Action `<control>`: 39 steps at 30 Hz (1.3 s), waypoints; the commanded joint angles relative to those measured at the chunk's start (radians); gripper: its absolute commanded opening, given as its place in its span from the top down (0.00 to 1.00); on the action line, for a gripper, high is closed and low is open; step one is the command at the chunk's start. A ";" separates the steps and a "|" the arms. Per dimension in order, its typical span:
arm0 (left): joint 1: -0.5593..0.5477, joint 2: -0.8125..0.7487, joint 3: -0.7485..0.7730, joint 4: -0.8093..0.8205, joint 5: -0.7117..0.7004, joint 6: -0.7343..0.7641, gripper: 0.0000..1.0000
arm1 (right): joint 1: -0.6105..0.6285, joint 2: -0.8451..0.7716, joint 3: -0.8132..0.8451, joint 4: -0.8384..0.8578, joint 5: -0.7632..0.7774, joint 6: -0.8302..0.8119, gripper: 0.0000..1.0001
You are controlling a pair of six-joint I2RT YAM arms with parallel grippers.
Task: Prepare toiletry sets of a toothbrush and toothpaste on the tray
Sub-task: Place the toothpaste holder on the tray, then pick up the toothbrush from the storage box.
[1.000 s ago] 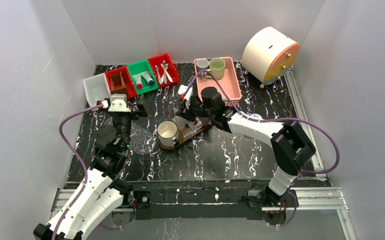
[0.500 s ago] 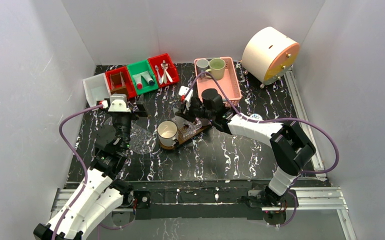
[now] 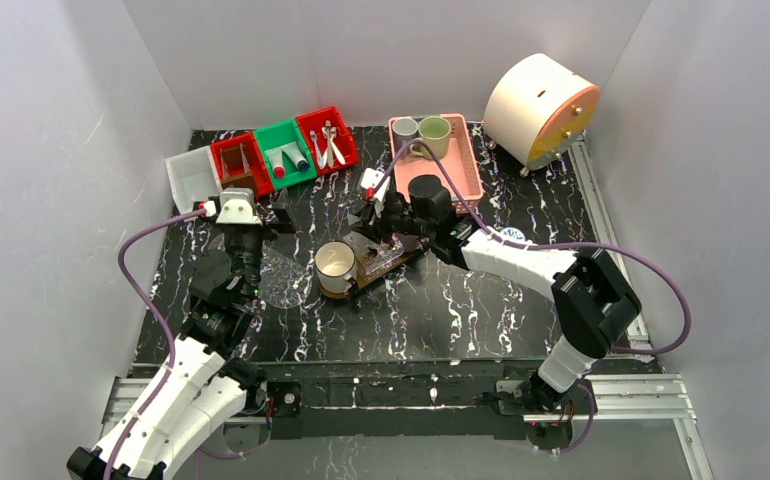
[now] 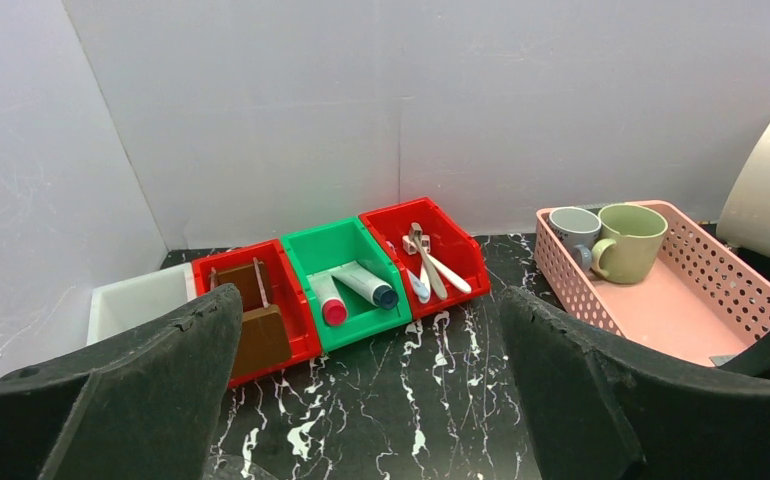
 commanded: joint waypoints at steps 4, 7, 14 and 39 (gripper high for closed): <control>0.004 -0.005 -0.002 0.024 -0.001 0.003 0.02 | 0.004 -0.076 0.024 0.042 -0.010 0.020 0.51; 0.004 -0.003 0.000 0.021 -0.001 0.000 0.02 | 0.005 -0.098 0.026 0.042 -0.005 0.024 0.45; 0.004 0.007 0.001 0.021 0.002 -0.009 0.02 | 0.004 -0.160 0.008 0.053 0.069 0.049 0.26; 0.017 0.508 0.388 -0.313 -0.083 -0.321 0.02 | 0.004 -0.512 -0.378 0.212 0.733 0.086 0.01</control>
